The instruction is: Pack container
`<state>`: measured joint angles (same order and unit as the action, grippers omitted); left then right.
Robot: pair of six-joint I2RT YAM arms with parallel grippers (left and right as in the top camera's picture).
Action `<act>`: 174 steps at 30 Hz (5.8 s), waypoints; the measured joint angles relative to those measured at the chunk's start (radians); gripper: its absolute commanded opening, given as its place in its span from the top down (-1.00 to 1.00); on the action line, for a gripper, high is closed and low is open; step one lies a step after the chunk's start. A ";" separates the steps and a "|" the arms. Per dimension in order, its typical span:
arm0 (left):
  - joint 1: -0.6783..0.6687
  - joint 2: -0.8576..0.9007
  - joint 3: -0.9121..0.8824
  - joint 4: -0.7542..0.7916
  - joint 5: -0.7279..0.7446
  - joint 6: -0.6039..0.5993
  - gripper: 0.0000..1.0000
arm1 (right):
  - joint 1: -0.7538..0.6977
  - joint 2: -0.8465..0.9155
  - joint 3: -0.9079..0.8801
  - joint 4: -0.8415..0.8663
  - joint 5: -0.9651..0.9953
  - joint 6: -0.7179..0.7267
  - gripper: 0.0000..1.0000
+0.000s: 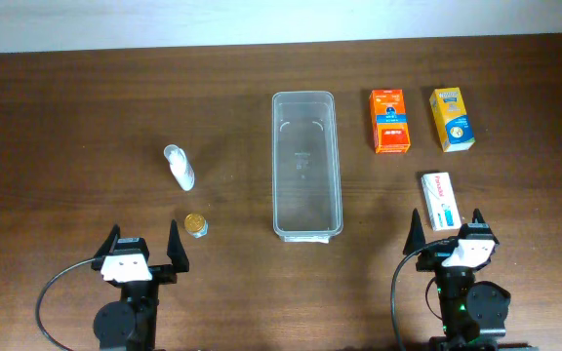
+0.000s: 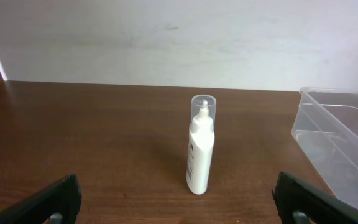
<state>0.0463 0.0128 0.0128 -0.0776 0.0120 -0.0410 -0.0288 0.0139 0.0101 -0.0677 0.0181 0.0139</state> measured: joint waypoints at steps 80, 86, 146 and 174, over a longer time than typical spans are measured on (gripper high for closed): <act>0.000 -0.003 0.000 0.000 0.000 0.000 -0.99 | -0.021 2.015 1.982 -0.890 -0.179 -0.170 -0.97; 0.000 -0.003 0.000 0.000 0.000 0.000 -0.99 | 0.029 2.122 1.982 -0.900 -0.176 -0.167 -0.97; 0.000 -0.003 0.000 0.000 0.000 0.000 -0.99 | 0.045 2.369 1.982 -0.882 -0.053 -0.014 -0.84; 0.000 -0.003 0.000 0.000 0.000 0.000 -0.99 | 0.066 2.399 2.055 -0.942 -0.053 -0.013 -0.11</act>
<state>0.0463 0.0101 0.0128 -0.0780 0.0120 -0.0406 0.0372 2.4126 2.0647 -1.0096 -0.0349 0.0006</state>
